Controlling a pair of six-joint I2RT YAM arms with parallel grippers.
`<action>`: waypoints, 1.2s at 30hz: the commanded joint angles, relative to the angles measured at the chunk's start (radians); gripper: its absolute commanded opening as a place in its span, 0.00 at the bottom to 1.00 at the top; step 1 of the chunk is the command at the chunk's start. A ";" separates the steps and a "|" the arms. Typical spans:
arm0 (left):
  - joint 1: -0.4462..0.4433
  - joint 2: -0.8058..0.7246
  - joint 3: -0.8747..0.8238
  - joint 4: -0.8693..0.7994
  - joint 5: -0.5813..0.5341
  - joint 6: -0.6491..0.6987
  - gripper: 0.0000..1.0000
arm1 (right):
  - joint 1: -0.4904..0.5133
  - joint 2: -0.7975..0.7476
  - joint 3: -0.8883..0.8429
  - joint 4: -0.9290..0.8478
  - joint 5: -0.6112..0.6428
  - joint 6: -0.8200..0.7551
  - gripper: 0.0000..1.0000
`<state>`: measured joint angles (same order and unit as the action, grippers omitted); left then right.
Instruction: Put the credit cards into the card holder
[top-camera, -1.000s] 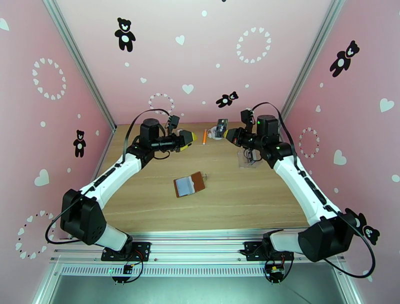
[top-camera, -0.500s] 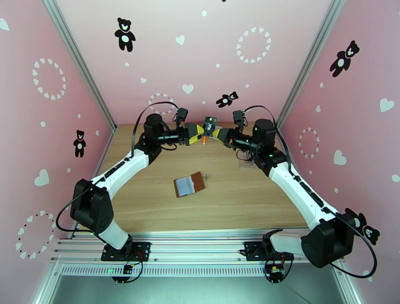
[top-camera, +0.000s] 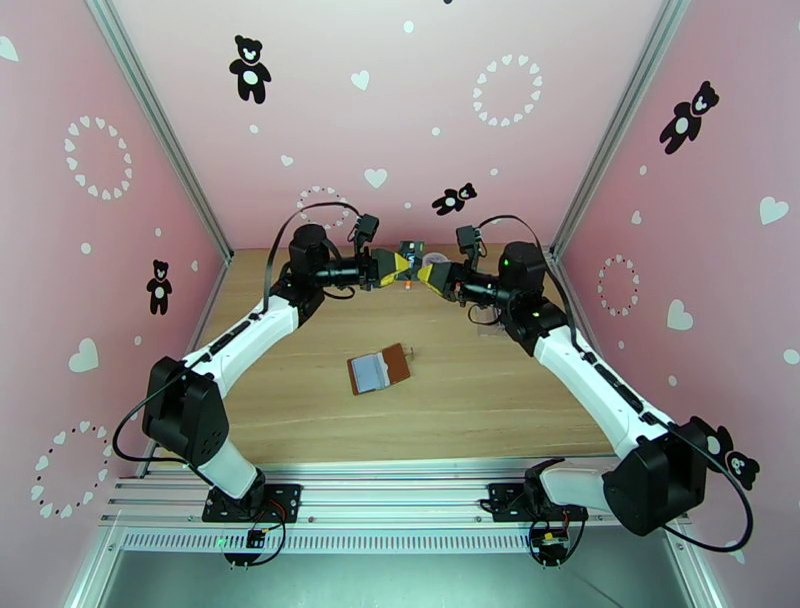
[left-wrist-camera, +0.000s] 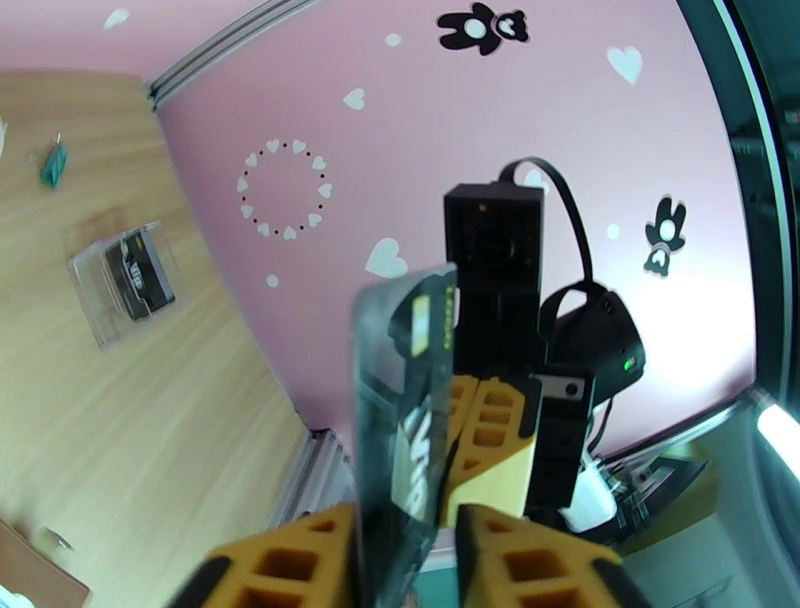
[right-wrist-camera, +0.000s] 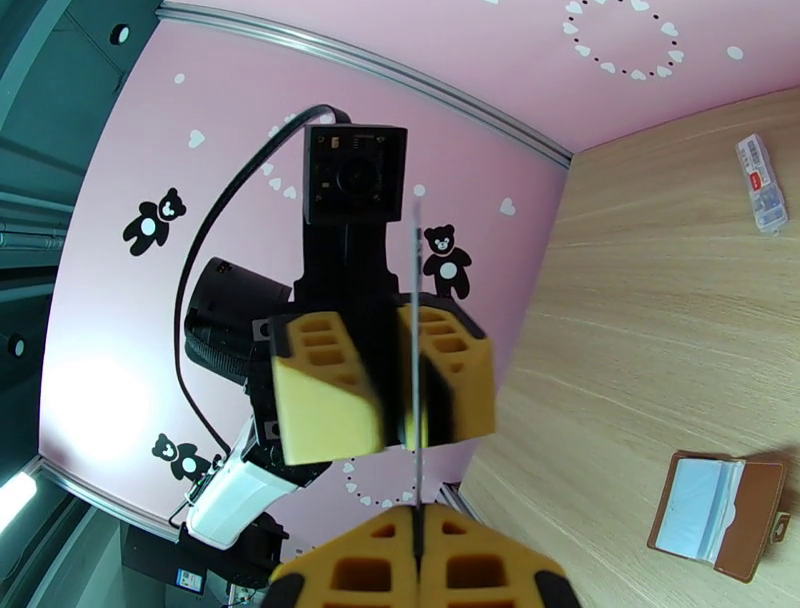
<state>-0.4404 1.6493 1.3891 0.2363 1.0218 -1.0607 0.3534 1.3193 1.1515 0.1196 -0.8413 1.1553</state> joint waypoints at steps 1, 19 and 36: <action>-0.001 -0.002 0.026 -0.013 0.023 0.003 0.03 | 0.006 -0.009 -0.001 0.008 -0.012 -0.043 0.02; -0.004 -0.016 -0.018 0.052 0.070 -0.039 0.00 | 0.006 0.091 0.082 0.157 -0.031 0.019 0.17; 0.059 -0.061 -0.016 -0.652 -0.287 0.318 0.64 | 0.006 0.110 0.110 -0.306 0.082 -0.258 0.00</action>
<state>-0.4160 1.6173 1.3556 0.0242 0.9756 -0.9550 0.3553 1.4055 1.2182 0.0681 -0.8295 1.0622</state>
